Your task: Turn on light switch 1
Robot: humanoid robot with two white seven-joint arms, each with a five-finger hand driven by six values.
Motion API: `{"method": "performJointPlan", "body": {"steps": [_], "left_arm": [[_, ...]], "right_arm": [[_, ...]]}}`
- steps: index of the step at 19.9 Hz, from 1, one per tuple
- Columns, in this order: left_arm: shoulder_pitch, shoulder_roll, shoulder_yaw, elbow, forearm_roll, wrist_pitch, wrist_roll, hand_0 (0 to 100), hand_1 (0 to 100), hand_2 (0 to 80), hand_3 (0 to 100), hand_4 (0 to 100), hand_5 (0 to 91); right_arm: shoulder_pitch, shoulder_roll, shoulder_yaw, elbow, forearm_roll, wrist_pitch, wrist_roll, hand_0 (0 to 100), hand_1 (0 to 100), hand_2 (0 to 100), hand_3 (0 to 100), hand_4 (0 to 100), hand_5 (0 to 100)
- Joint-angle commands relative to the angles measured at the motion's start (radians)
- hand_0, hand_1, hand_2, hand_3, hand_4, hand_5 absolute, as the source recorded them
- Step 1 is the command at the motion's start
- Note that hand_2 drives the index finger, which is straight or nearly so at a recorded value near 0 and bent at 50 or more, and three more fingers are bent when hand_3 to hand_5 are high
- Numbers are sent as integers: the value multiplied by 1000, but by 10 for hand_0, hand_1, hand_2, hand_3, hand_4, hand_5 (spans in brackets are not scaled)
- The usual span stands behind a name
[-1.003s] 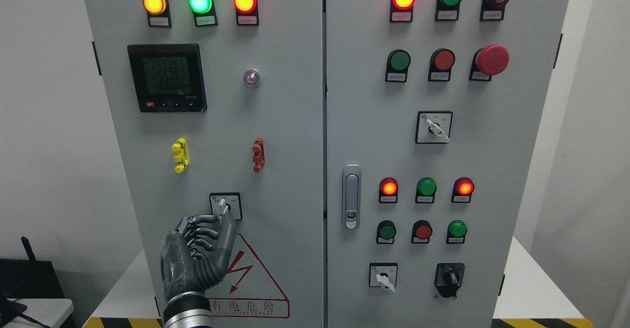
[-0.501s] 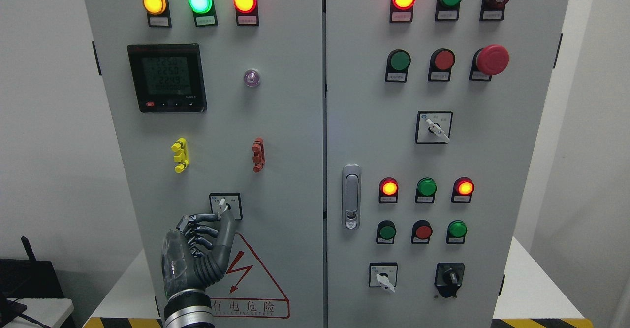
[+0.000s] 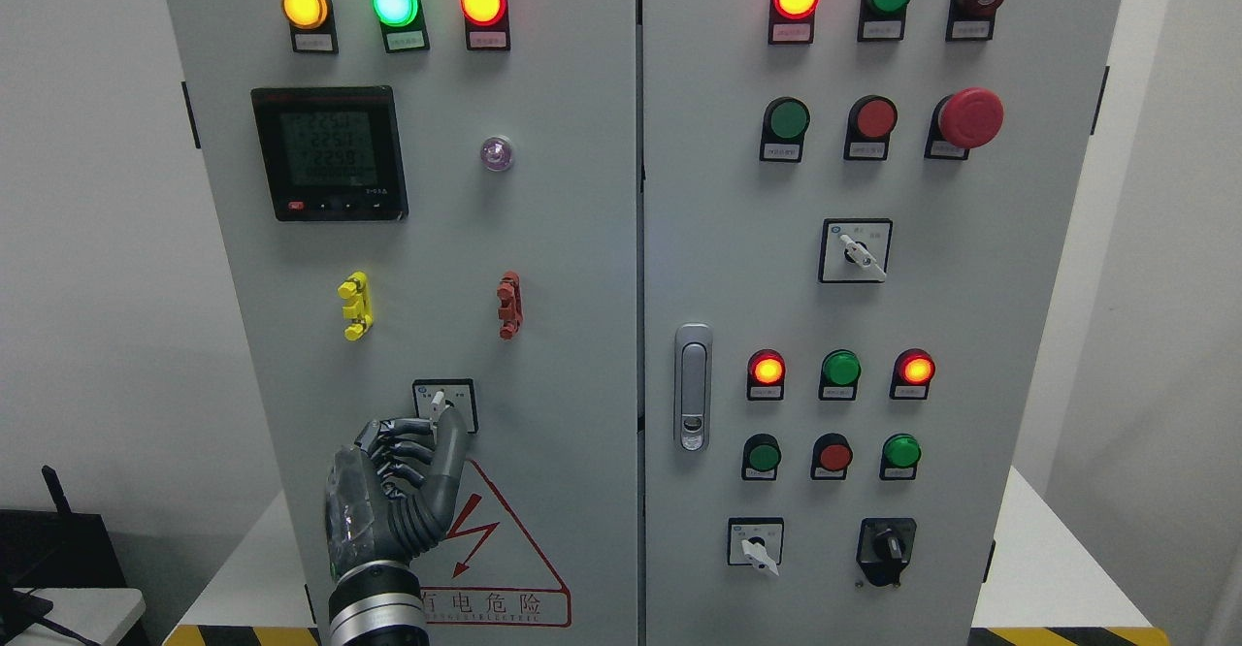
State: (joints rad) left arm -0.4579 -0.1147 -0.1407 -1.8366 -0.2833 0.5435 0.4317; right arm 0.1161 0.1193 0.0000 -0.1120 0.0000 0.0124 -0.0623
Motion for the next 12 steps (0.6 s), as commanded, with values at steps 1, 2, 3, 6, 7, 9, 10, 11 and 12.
{"method": "performJointPlan", "body": {"steps": [1, 2, 3, 6, 7, 9, 10, 11, 12], "left_arm": [[-18, 0, -4, 0, 1, 24, -1, 267, 411, 482, 736, 818, 862], [-18, 0, -4, 0, 0, 26, -1, 266, 411, 482, 737, 818, 862], [-18, 0, -4, 0, -1, 27, -1, 267, 406, 483, 738, 818, 862], [-18, 0, -4, 0, 0, 29, -1, 269, 391, 485, 740, 819, 861], [-18, 0, -4, 0, -1, 30, -2, 269, 390, 486, 740, 820, 861], [-18, 0, -4, 0, 1, 42, -1, 268, 390, 489, 741, 821, 861], [-19, 0, -4, 0, 0, 46, -1, 267, 390, 490, 741, 821, 861], [-18, 0, -4, 0, 1, 49, -1, 266, 391, 490, 741, 821, 860], [-19, 0, -5, 0, 0, 52, -1, 264, 394, 491, 742, 821, 860]], "right_arm": [[1, 0, 17, 0, -25, 0, -1, 120, 389, 0, 0, 0, 0], [1, 0, 17, 0, -25, 0, -1, 120, 389, 0, 0, 0, 0], [-1, 0, 17, 0, -25, 1, -1, 120, 389, 0, 0, 0, 0], [1, 0, 17, 0, -25, 0, -1, 120, 389, 0, 0, 0, 0], [-1, 0, 17, 0, -25, 0, -1, 120, 389, 0, 0, 0, 0], [0, 0, 17, 0, -25, 0, -1, 120, 389, 0, 0, 0, 0], [1, -1, 17, 0, -25, 0, -1, 120, 389, 0, 0, 0, 0], [-1, -1, 17, 0, -25, 1, -1, 120, 389, 0, 0, 0, 0], [0, 0, 17, 0, -25, 1, -1, 120, 389, 0, 0, 0, 0]]}}
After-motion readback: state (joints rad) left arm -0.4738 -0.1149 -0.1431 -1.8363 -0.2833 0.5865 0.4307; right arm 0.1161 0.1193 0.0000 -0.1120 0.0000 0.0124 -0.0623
